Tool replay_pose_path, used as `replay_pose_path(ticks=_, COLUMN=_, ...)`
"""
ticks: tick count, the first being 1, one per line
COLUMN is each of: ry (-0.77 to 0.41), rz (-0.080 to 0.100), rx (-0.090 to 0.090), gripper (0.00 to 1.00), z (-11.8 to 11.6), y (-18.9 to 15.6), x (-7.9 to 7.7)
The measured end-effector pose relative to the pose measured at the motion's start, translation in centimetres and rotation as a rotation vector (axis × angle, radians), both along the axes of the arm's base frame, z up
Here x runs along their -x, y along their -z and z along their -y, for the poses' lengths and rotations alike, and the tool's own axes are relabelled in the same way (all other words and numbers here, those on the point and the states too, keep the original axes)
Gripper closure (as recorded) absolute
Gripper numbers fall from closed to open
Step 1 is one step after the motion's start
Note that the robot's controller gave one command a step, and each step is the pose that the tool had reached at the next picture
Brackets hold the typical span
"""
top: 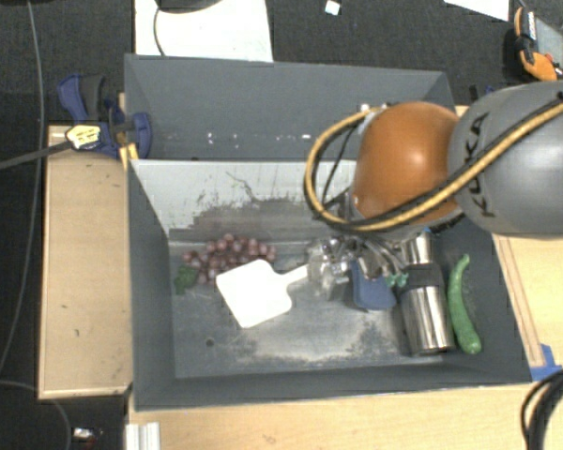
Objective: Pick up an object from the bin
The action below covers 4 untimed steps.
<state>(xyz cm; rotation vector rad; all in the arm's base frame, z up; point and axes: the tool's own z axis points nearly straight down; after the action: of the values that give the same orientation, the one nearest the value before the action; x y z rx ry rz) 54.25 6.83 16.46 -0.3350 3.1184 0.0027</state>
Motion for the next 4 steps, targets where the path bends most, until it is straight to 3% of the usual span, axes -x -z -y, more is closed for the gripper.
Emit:
replay_pose_path(ticks=1, ry=0.078, rz=0.001, rx=-0.001, gripper=1.00, z=3.7, y=9.6, x=0.6)
replay_pose_path(ticks=2, ry=0.381, rz=0.008, rx=-0.006, gripper=0.00, z=5.3, y=-2.1, x=-3.6)
replay_pose_path(ticks=3, ry=0.385, rz=0.012, rx=-0.007, gripper=0.00, z=5.5, y=-2.9, x=-4.1)
replay_pose_path(ticks=4, ry=0.302, rz=0.021, rx=-0.008, gripper=0.00, z=5.2, y=5.6, x=-3.5)
